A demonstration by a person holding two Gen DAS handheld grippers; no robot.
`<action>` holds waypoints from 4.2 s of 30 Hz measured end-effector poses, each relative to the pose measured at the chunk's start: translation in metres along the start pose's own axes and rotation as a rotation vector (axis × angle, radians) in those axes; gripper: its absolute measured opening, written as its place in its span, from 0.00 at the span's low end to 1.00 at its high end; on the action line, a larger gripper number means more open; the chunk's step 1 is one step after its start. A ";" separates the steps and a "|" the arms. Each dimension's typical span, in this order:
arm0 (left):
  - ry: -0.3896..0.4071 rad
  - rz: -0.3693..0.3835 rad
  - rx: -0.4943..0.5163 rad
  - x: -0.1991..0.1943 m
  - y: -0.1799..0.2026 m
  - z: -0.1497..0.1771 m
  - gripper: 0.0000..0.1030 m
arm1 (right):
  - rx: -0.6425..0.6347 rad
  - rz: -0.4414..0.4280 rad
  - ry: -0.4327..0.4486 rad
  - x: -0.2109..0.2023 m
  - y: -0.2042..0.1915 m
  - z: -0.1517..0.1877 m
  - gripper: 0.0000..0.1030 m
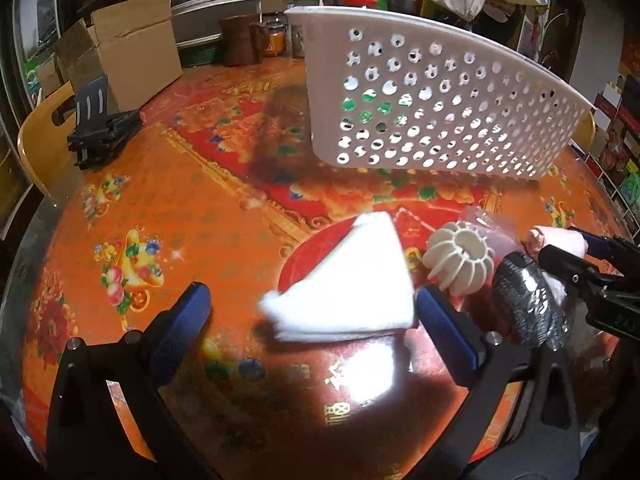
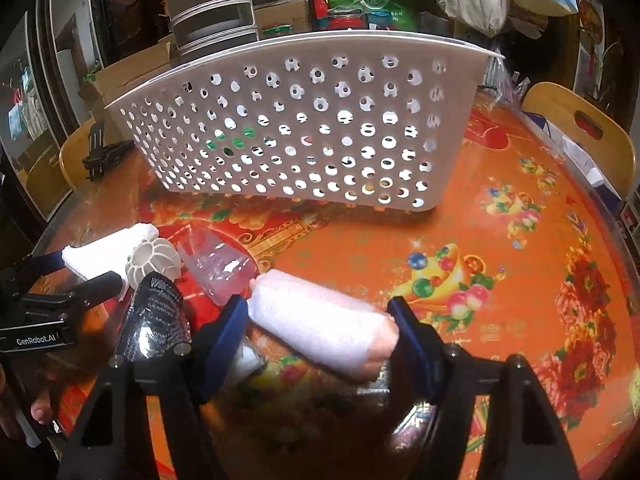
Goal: Organize soft objects
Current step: 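Move both tools back toward the remaining items beside the basket, then grasp the folded white towel with the left tool while the right tool grasps the rolled white towel, then lift and carry both towels over the white basket with both tools, then open both tools to drop the towels into the basket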
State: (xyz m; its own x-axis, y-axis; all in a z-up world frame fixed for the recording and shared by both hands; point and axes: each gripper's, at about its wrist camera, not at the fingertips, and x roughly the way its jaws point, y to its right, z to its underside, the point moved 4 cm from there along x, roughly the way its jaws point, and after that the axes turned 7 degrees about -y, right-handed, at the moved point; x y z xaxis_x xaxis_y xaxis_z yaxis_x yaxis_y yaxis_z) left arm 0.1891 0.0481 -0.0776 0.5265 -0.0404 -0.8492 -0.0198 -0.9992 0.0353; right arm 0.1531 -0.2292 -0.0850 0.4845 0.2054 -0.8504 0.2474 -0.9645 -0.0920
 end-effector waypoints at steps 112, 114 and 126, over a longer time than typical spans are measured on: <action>0.076 -0.054 0.036 -0.004 0.056 -0.230 0.12 | -0.066 0.129 0.128 -0.038 0.026 -0.207 0.16; 0.062 -0.059 0.033 0.005 0.056 -0.228 0.12 | -0.052 0.141 0.098 -0.025 0.030 -0.206 0.16; -0.012 -0.065 0.025 0.045 0.057 -0.220 0.13 | -0.023 0.174 0.009 0.015 0.039 -0.195 0.16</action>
State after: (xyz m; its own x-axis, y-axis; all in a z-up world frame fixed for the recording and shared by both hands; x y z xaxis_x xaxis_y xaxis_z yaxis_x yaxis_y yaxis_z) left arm 0.3991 -0.0107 0.0020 0.5170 0.0246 -0.8556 -0.0075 -0.9994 -0.0332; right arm 0.3333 -0.2318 -0.0002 0.5291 0.0374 -0.8477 0.1785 -0.9816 0.0680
